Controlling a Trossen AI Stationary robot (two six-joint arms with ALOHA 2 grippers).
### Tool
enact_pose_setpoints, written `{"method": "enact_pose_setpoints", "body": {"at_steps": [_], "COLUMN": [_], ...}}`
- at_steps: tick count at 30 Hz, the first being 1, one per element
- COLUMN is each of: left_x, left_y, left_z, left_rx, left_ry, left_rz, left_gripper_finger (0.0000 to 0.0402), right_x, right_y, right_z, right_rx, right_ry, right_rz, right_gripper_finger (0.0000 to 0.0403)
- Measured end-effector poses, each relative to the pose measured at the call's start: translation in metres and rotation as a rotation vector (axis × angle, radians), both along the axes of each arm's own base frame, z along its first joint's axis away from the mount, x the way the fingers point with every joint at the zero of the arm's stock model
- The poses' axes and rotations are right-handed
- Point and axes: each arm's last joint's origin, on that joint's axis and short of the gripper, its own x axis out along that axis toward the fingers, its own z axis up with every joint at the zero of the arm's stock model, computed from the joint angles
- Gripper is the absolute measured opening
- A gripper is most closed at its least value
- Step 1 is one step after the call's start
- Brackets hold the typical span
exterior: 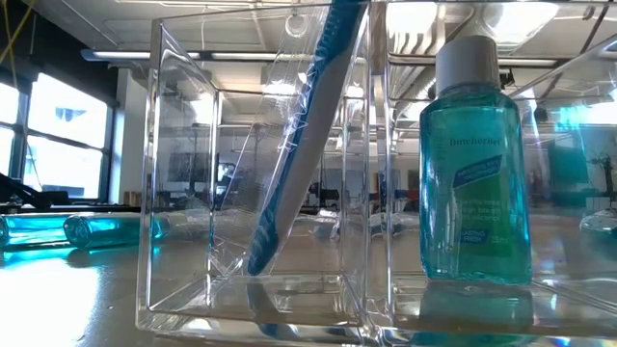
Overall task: Pick & Place toothbrushing station
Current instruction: Put the blue toothbrush into the transparent organizer
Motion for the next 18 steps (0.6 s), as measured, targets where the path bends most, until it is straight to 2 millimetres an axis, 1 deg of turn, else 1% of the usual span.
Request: {"method": "enact_pose_setpoints", "body": {"at_steps": [3,7,12,18], "left_x": [0.000,0.000,0.000,0.000], "left_y": [0.000,0.000,0.000,0.000], "left_z": [-0.001,-0.001,-0.001,-0.001], "left_rx": [-0.001,-0.002,-0.002,-0.002], "left_ry": [0.005,0.006,0.006,0.007], "left_rz": [-0.004,-0.005,-0.005,-0.005], "left_gripper_finger": [0.0205,0.0205,0.0205,0.0205], "right_x": [0.009,0.020,0.026,0.029], "right_y": [-0.004,-0.010,-0.011,-0.009], "right_z": [-0.012,-0.022,-0.033,-0.043], "right_rx": [-0.012,0.018,0.023,0.037], "right_ry": [0.029,0.063,0.091,0.073], "right_rz": [0.036,0.064,0.086,0.097], "right_gripper_finger": [0.0009,0.0009,0.0009,0.0009]}}
